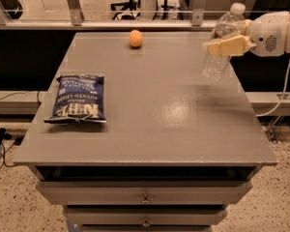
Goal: Move water bottle near orange
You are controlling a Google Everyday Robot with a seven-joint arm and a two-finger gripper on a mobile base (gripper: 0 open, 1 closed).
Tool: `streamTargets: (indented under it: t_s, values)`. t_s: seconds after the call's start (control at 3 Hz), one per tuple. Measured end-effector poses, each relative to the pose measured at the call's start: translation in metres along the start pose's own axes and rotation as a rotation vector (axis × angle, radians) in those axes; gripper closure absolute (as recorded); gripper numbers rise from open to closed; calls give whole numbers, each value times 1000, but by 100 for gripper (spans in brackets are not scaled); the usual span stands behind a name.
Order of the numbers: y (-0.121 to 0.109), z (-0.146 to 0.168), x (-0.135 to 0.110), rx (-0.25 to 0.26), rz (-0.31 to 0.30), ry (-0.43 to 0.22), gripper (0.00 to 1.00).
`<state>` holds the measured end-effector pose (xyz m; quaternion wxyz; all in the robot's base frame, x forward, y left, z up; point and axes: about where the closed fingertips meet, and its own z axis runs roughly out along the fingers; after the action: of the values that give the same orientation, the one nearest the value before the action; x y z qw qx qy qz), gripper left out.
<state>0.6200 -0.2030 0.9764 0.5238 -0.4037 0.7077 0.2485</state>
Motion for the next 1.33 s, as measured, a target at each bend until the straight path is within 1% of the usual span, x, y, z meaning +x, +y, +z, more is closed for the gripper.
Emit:
streamTargets:
  t_s: [0.33,0.67,1.0,1.33]
  values:
    - [-9,31,-17,9,-15,-69,100]
    - [-30,76,-48,15,-45,-144,100]
    - [-48,114,-80,29,-81,-185,100]
    - [-69,154,-89,58,-74,-168,100]
